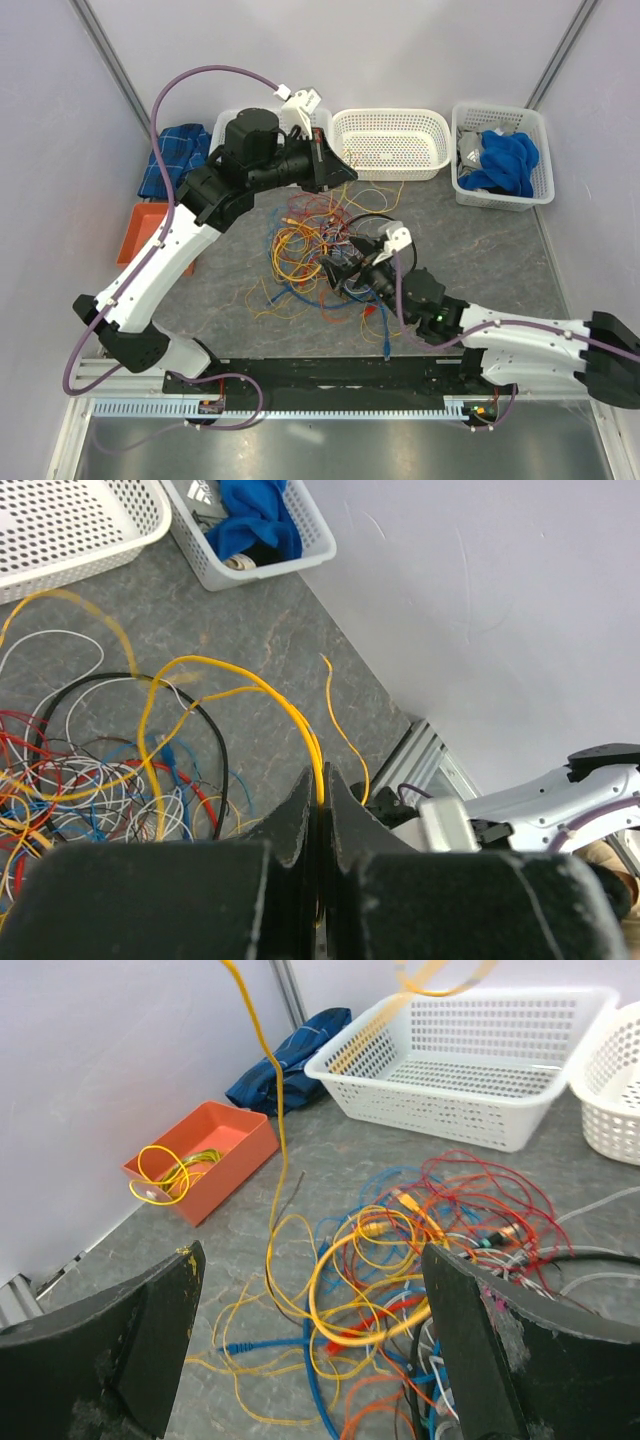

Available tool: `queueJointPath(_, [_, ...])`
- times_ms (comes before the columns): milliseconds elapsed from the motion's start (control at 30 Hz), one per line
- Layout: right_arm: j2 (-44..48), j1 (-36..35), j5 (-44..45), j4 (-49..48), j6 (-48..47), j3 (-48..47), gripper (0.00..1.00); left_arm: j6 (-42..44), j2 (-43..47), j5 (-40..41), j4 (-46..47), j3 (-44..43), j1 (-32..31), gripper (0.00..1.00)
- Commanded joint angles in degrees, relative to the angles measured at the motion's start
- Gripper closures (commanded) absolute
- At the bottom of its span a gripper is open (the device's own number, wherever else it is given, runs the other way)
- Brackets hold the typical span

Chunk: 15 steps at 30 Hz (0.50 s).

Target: Untangle the cables

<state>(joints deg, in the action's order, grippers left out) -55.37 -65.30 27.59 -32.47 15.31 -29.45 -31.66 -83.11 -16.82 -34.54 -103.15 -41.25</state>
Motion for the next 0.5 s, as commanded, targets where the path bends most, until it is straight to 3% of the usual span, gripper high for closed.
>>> queueJointPath(0, [-8.0, -0.1, -1.4, -16.1, -3.8, -3.9, 0.02, -0.1, 0.5, -1.0, 0.5, -2.8, -1.1, 0.98])
queueJointPath(233, [-23.5, -0.2, 3.0, -37.6, -3.4, -7.1, 0.02, -0.3, 1.3, -0.4, 0.6, -1.6, -1.5, 0.98])
queueJointPath(467, [-37.3, 0.8, 7.2, -51.8, 2.5, -13.3, 0.03, -0.9, 2.5, 0.1, 1.4, -0.1, -1.6, 0.98])
